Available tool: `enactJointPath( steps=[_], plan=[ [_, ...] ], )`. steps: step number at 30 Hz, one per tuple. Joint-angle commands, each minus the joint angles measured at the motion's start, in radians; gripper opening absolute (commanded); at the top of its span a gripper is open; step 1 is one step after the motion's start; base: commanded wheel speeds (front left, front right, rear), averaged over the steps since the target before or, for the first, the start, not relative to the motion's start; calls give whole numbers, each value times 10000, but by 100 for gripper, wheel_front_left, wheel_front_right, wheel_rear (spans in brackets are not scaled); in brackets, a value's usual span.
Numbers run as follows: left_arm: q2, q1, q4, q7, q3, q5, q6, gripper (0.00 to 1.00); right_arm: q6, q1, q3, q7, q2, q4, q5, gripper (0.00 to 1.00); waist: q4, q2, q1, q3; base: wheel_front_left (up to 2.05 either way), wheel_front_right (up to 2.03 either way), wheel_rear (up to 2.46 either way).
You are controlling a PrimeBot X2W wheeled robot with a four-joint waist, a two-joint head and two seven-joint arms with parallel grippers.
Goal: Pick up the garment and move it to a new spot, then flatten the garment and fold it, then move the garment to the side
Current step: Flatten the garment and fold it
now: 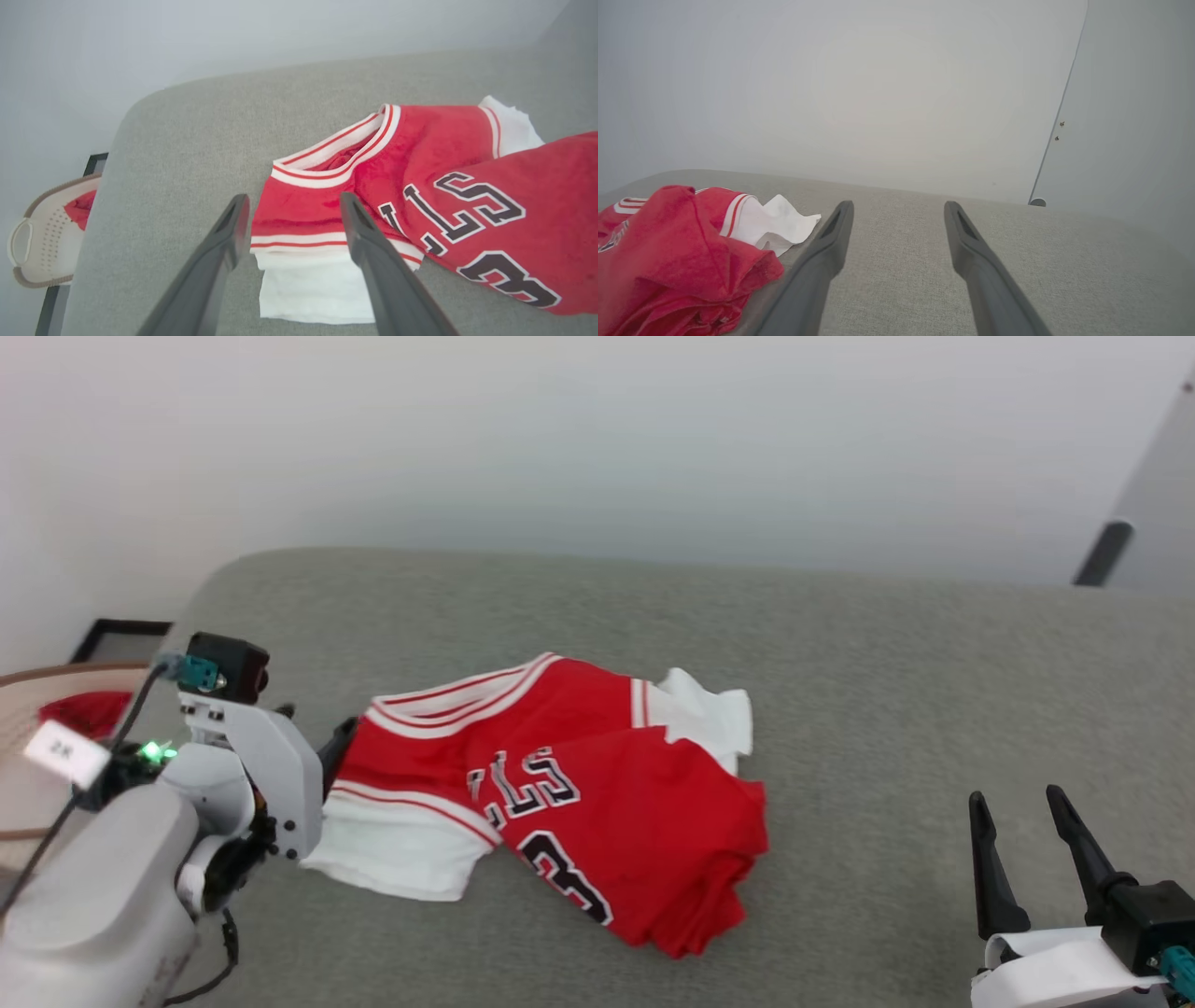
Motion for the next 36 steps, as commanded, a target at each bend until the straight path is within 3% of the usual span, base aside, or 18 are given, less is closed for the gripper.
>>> enactJointPath(
  steps=[1,11,19,27,36],
  plan=[
    [2,148,-126,-261,66,88,45,100,1,149,38,-11,-25,38,152,100,503,0,0,-319,0,0,0],
    [161,1612,-1080,-3224,1008,-90,572,100,1,241,263,-9,-42,369,199,100,1280,0,0,-660,0,0,0],
    [150,2841,-1698,-4647,1358,-19,1124,100,1,371,247,-11,-121,561,272,100,1840,0,0,-900,0,0,0],
    [-186,3741,-2094,-5153,2091,274,1569,100,1,286,144,-11,-288,708,310,100,2432,0,0,-943,0,0,0],
    [-967,4426,-2554,-5170,3114,1102,1206,100,1,-348,101,738,-1117,1047,869,100,3170,0,0,-742,0,0,0]
  ],
)
